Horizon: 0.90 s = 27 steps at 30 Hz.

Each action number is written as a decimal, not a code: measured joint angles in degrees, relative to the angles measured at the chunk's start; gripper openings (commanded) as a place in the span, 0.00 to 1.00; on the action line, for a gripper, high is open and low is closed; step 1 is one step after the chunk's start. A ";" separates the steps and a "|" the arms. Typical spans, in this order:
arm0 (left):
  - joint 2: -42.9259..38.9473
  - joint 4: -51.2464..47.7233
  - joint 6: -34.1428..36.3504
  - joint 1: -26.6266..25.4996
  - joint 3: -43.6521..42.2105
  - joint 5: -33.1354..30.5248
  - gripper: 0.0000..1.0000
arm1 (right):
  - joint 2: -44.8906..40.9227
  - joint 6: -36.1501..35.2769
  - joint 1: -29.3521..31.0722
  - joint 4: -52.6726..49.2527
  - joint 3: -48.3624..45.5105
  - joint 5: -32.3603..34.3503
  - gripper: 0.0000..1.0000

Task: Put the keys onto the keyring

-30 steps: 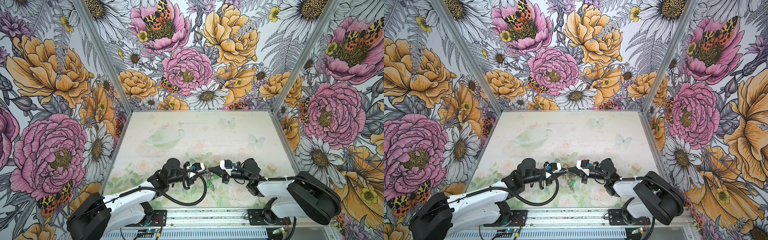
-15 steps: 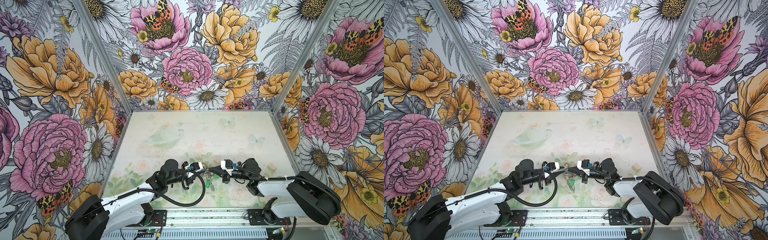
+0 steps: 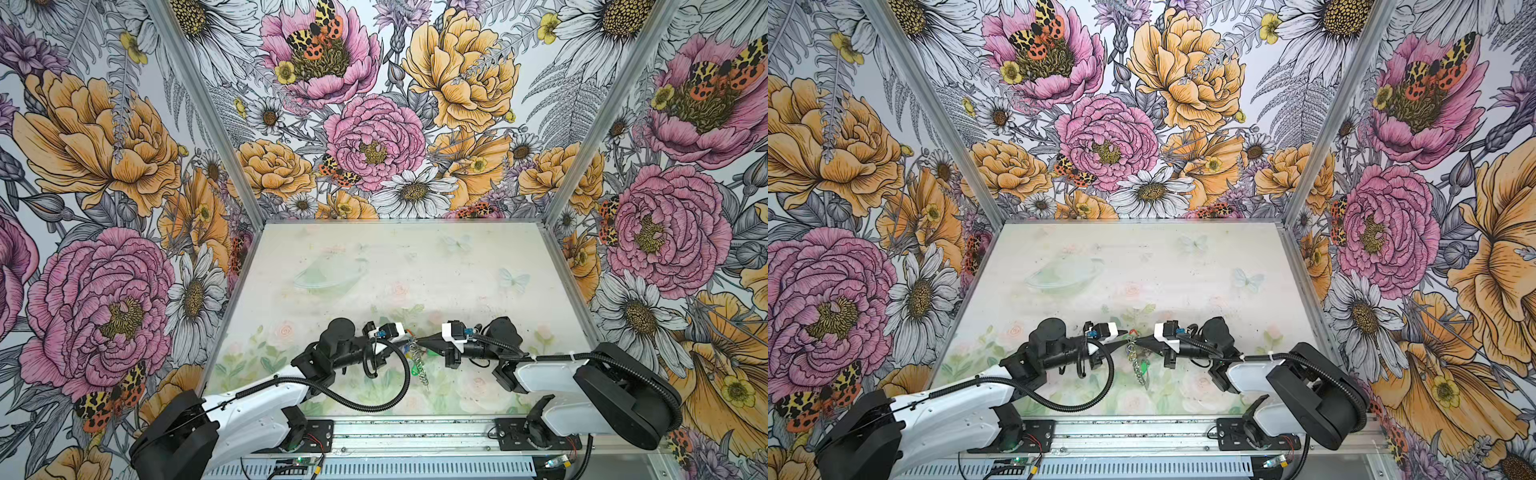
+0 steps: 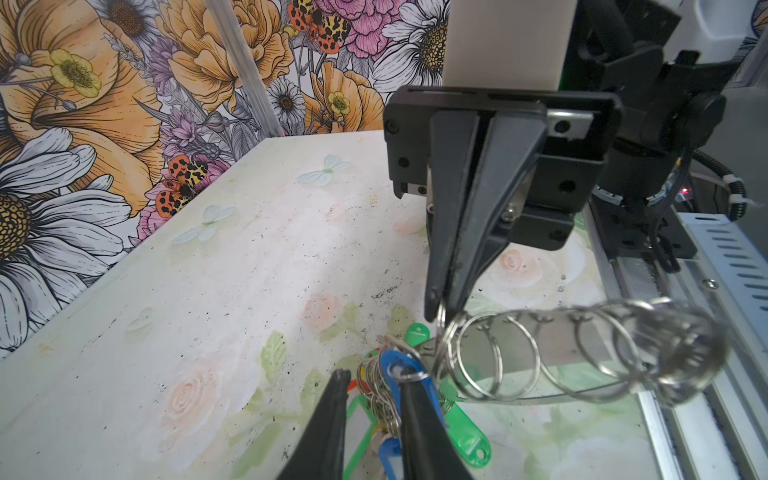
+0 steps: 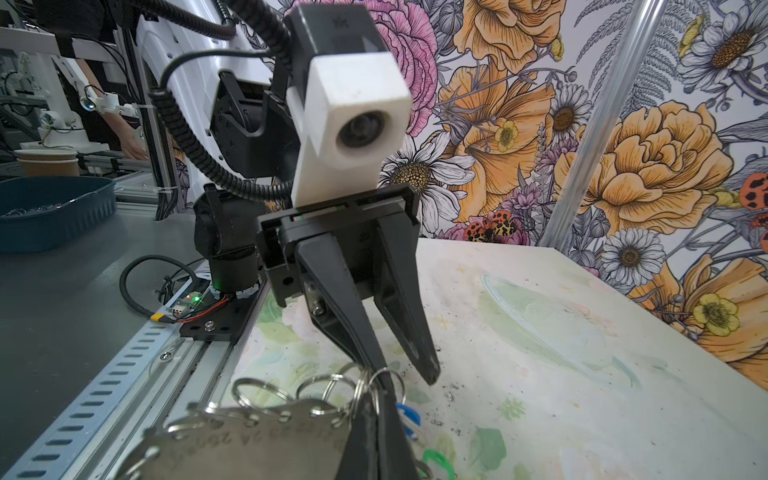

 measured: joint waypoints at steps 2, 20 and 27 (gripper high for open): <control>-0.70 -0.04 -0.26 0.00 -0.13 0.87 0.29 | 0.00 -0.28 0.00 -0.04 0.00 0.20 0.00; -0.17 -0.20 -0.50 0.00 -0.33 3.58 0.32 | -0.90 -2.25 0.00 -3.58 0.00 0.74 0.00; -1.53 -0.17 -0.48 0.00 -0.37 2.32 0.32 | -1.07 -4.57 0.00 -4.98 -0.04 -0.52 0.00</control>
